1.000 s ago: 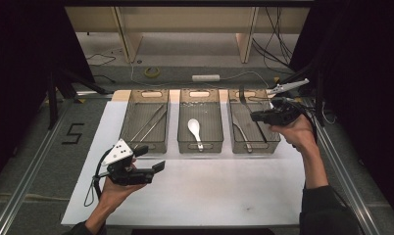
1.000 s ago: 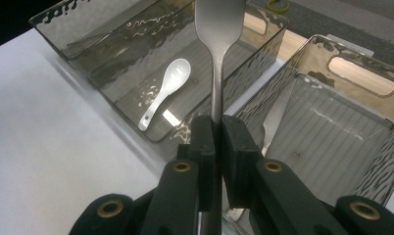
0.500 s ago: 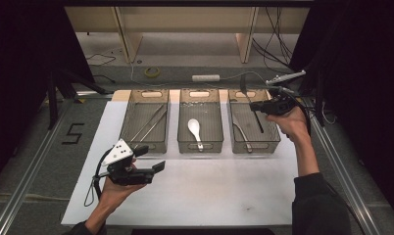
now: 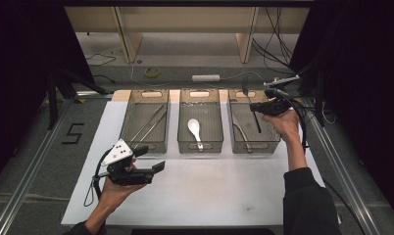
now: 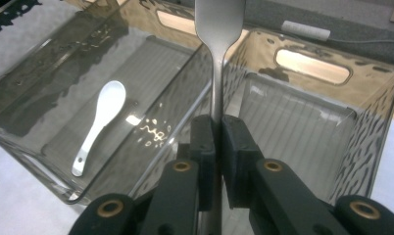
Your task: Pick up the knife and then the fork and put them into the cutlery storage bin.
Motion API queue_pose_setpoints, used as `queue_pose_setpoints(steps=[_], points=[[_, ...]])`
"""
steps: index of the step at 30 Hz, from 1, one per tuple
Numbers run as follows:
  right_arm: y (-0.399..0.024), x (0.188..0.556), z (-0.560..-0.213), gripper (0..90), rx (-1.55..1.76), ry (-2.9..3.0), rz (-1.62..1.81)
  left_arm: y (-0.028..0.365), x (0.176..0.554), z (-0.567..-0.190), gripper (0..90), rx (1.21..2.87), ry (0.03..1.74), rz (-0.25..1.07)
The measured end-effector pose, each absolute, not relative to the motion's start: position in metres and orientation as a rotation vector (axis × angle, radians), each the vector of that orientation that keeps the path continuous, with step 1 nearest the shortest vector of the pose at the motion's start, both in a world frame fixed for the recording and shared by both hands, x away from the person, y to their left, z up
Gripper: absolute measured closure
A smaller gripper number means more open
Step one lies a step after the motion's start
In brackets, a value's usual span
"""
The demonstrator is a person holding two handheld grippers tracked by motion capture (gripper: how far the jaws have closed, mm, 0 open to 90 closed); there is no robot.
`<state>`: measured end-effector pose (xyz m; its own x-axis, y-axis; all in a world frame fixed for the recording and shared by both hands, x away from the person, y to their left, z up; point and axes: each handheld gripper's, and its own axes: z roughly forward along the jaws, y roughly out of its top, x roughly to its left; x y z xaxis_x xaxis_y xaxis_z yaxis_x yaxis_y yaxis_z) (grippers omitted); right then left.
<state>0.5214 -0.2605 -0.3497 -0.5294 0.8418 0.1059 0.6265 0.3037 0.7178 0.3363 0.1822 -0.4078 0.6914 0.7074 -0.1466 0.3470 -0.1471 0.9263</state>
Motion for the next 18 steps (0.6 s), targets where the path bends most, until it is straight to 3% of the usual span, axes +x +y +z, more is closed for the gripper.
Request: queue_pose_setpoints(steps=[18], points=[[-0.264,0.525,-0.386,84.9,1.401,2.294,0.964,0.182,0.336,-0.408,16.8,1.750,0.847,0.389]])
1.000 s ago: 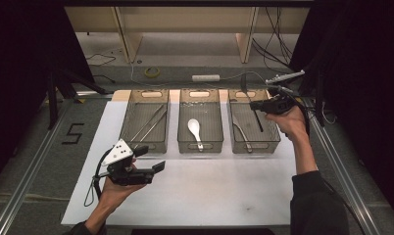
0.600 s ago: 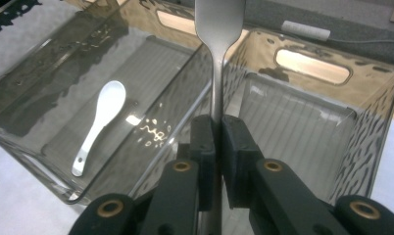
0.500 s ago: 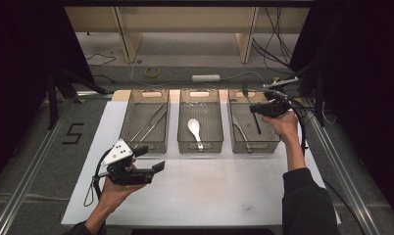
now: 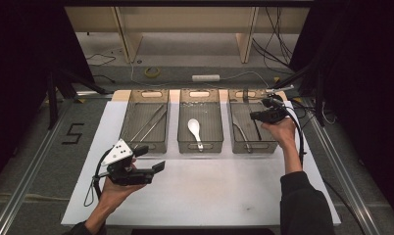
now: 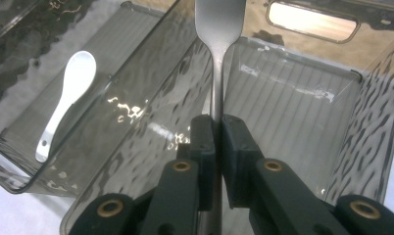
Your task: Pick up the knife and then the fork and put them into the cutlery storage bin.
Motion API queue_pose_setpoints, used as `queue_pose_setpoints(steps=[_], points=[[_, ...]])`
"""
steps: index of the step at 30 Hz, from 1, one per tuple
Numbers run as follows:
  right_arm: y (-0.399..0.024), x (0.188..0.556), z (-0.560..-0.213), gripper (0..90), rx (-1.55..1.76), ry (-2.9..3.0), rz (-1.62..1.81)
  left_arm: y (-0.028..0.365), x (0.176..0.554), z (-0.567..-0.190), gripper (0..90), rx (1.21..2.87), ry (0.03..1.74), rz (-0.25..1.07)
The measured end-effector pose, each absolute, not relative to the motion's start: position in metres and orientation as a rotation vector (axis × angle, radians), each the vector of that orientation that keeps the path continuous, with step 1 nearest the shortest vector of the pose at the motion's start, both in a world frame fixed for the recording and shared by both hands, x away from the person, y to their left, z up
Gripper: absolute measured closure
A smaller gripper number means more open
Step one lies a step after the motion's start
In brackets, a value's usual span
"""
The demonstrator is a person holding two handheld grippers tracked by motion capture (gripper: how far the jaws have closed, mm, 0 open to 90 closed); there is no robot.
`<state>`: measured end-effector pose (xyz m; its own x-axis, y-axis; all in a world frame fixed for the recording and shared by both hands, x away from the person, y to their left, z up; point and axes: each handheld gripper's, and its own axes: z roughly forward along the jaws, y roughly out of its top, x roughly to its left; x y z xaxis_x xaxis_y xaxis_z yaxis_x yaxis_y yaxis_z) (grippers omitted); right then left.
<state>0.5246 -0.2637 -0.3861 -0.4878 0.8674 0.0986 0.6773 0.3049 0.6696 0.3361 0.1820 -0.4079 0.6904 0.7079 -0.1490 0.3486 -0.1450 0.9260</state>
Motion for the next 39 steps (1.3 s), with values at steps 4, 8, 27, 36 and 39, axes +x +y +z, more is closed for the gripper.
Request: queue_pose_setpoints(steps=[4,8,27,36,39], points=[[-0.262,0.525,-0.392,84.9,1.407,2.307,0.929,0.182,0.336,-0.408,16.8,1.749,0.847,0.389],[-0.260,0.525,-0.400,84.8,1.423,2.326,0.895,0.182,0.336,-0.408,16.8,1.750,0.847,0.388],[-0.258,0.525,-0.408,59.7,1.503,2.324,0.860,0.182,0.335,-0.408,16.8,1.749,0.847,0.389],[-0.258,0.505,-0.390,41.0,1.430,2.286,1.039,0.182,0.336,-0.408,16.8,1.752,0.848,0.390],[-0.257,0.496,-0.382,37.0,1.391,2.260,1.088,0.182,0.336,-0.408,16.8,1.751,0.849,0.389]])
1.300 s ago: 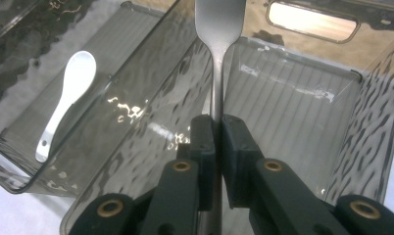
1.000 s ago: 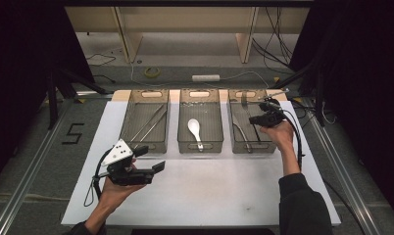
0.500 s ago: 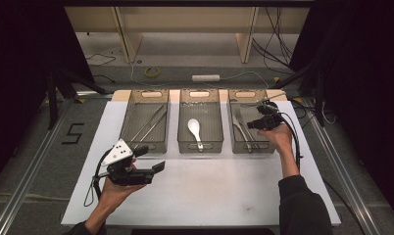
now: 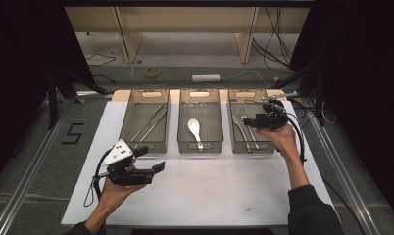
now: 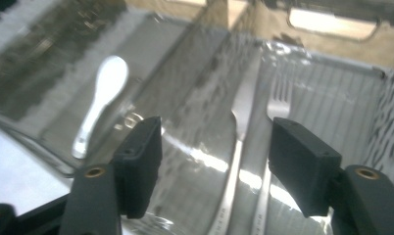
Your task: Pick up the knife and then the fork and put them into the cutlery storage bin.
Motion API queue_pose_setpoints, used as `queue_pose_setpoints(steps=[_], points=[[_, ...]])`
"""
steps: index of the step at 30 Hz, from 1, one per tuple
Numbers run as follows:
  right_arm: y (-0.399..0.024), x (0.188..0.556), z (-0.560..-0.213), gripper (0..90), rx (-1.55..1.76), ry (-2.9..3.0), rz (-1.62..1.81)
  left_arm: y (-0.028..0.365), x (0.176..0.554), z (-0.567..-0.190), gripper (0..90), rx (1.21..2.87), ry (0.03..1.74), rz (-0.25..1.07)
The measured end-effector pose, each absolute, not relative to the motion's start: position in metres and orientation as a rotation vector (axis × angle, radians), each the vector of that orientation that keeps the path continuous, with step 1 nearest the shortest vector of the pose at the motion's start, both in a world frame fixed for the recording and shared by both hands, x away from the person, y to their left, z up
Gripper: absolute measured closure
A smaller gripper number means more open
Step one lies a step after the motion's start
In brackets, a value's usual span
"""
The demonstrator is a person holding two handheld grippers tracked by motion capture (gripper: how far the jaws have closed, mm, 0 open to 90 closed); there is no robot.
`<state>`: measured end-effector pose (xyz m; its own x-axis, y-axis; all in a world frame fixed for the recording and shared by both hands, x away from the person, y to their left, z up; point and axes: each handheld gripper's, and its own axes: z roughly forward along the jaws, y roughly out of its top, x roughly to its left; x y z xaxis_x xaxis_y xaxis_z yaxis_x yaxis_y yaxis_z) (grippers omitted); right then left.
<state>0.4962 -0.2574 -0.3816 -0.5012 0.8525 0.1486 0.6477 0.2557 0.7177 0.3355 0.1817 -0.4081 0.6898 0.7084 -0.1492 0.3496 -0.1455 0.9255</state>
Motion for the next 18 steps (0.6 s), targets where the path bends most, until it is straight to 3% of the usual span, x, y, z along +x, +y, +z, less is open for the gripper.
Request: queue_pose_setpoints(steps=[18], points=[[-0.240,0.451,-0.367,28.3,1.236,2.201,1.194,0.181,0.336,-0.408,16.8,1.751,0.851,0.379]])
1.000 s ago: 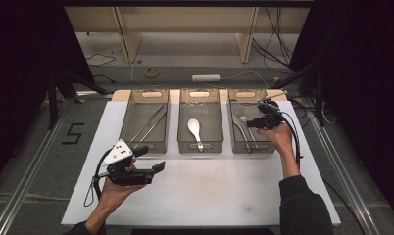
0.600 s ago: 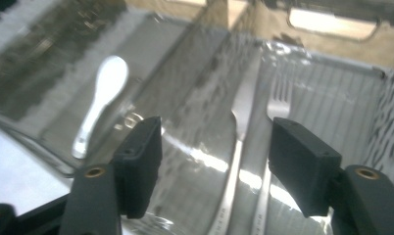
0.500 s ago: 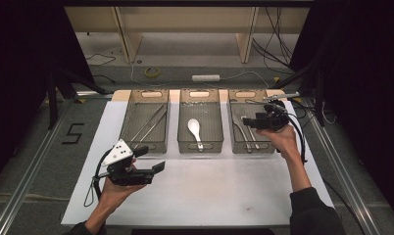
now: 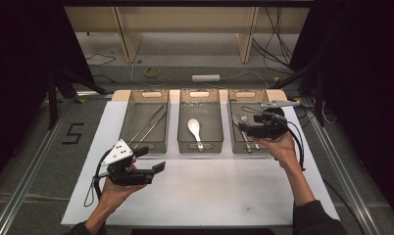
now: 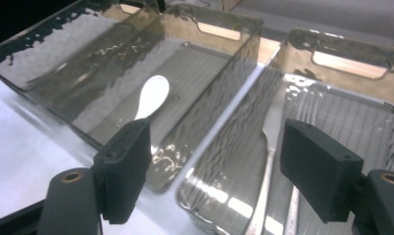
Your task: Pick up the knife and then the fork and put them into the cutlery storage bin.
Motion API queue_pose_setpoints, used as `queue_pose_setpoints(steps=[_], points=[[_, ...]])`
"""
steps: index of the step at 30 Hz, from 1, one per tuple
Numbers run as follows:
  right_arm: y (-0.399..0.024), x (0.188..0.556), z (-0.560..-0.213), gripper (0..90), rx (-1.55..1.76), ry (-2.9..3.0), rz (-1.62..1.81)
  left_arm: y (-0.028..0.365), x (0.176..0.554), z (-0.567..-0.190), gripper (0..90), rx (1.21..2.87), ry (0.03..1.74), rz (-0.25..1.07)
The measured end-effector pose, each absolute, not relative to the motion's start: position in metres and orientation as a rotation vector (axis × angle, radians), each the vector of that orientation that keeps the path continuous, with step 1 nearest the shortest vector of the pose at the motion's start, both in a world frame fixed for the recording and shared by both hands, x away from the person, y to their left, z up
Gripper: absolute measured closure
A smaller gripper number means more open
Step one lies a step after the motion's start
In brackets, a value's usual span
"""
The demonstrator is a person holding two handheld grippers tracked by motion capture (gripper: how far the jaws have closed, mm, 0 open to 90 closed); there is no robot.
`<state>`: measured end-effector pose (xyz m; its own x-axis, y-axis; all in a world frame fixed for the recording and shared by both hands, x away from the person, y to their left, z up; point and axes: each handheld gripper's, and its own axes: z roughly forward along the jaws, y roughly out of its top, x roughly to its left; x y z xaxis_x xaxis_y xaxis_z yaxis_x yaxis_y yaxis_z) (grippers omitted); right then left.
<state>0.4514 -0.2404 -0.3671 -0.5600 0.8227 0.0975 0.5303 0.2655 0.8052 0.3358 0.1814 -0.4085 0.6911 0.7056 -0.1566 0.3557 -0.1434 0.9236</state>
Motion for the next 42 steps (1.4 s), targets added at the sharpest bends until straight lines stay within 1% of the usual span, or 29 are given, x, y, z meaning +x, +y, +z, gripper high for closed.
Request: queue_pose_setpoints(steps=[5,20,33,42], points=[[-0.234,0.436,-0.363,27.4,1.190,2.189,1.229,0.182,0.336,-0.409,16.8,1.750,0.852,0.375],[-0.212,0.399,-0.370,21.7,1.063,2.204,1.326,0.182,0.336,-0.408,16.8,1.749,0.847,0.363],[-0.217,0.377,-0.388,20.3,1.065,2.191,1.382,0.181,0.335,-0.408,16.8,1.750,0.843,0.361],[-0.230,0.359,-0.398,20.0,1.077,2.163,1.434,0.180,0.335,-0.408,16.8,1.756,0.839,0.358]])
